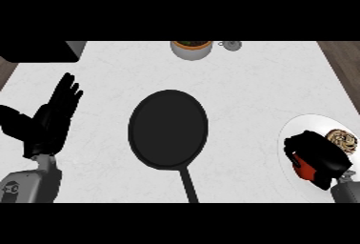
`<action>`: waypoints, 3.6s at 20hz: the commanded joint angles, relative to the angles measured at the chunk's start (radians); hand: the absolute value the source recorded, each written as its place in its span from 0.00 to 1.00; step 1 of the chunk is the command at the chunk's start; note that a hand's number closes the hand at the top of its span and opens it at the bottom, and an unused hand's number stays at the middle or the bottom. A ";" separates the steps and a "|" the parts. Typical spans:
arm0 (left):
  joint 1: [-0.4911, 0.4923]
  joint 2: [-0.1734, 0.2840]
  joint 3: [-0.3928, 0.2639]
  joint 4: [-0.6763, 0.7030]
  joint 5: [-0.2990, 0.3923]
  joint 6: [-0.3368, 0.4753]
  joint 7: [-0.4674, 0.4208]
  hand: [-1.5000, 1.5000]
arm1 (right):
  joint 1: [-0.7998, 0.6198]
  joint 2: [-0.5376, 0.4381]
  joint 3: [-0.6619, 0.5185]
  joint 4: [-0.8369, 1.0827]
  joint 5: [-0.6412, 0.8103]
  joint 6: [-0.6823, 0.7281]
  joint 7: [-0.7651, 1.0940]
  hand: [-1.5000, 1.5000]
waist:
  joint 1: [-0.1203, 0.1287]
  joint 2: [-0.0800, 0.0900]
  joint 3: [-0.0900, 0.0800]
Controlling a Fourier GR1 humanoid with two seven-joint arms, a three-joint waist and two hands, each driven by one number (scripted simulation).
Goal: Pick the bell pepper from the plate and place it in the pan
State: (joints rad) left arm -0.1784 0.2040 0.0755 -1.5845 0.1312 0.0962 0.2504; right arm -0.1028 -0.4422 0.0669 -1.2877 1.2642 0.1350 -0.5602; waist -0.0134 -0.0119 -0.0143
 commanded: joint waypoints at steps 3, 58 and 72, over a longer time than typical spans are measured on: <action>0.002 -0.010 -0.018 0.003 -0.004 -0.004 0.006 0.50 | -0.003 0.373 0.186 -0.126 0.065 0.017 0.257 1.00 | 0.032 -0.008 0.008; -0.035 -0.027 -0.020 0.015 -0.023 -0.034 0.001 0.50 | -0.713 0.442 0.598 0.532 -0.606 -0.684 1.247 0.00 | 0.056 0.023 0.015; 0.024 -0.029 0.011 0.011 -0.020 -0.036 -0.033 0.50 | -0.550 0.400 0.403 0.375 -0.943 -0.872 0.742 0.00 | 0.013 0.014 0.016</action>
State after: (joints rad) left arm -0.1768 0.1735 0.0806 -1.5784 0.1115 0.0643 0.2300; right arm -0.7353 -0.0105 0.5554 -0.8199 0.4249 -0.7115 0.3176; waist 0.0151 0.0045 0.0011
